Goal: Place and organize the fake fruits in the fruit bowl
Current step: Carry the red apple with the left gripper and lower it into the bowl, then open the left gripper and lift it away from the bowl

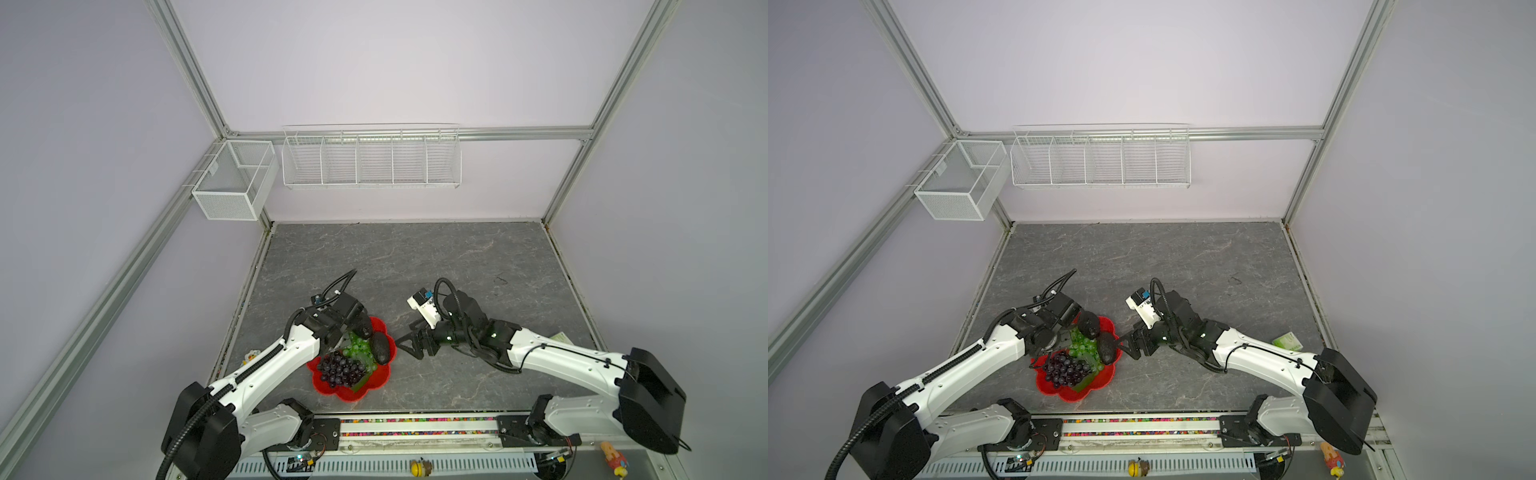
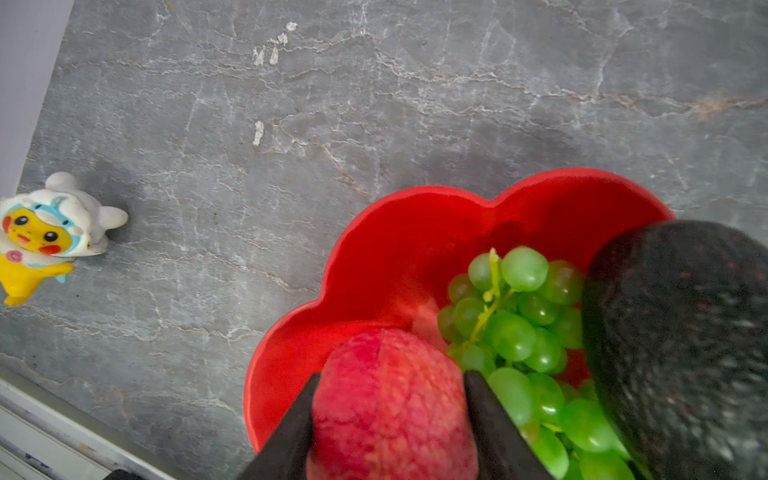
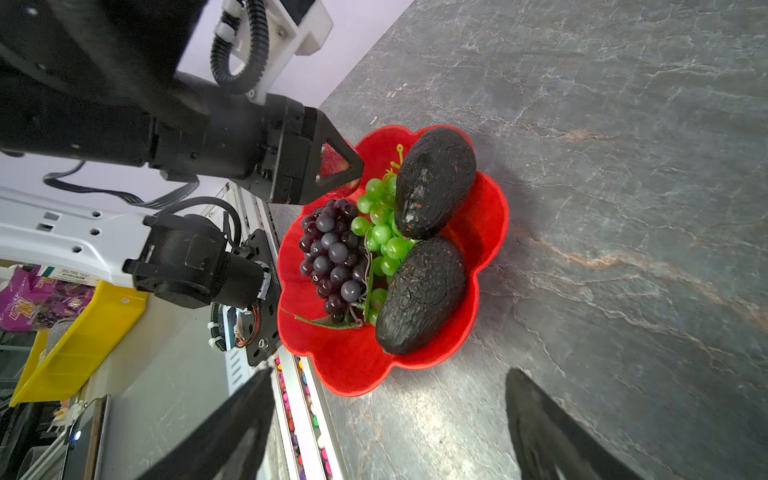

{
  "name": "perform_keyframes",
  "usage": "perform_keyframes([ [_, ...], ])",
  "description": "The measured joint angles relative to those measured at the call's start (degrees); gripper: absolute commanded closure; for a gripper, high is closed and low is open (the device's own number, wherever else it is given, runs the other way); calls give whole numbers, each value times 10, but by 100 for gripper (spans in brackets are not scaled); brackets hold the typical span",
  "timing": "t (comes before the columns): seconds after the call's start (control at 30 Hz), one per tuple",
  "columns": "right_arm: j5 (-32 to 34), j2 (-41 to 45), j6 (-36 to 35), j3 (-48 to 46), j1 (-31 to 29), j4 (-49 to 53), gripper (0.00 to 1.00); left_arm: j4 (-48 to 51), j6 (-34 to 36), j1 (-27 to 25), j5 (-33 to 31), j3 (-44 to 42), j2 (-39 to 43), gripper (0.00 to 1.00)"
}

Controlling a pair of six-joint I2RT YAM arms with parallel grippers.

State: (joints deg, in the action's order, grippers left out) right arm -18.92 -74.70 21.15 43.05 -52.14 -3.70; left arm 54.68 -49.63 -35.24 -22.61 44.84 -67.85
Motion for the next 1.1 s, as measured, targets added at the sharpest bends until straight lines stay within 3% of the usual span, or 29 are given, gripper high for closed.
perform_keyframes([
  [0.23, 0, -2, -2, 5, 0, 0, 12, -26, 13, 8, 5, -1, -31, 53],
  [0.43, 0, -4, -2, 5, 0, 0, 12, -33, 21, 9, 12, -1, -32, 37],
  [1.1, -5, 4, 1, -4, 34, -12, 11, -16, 26, 9, 30, 0, 30, 33],
])
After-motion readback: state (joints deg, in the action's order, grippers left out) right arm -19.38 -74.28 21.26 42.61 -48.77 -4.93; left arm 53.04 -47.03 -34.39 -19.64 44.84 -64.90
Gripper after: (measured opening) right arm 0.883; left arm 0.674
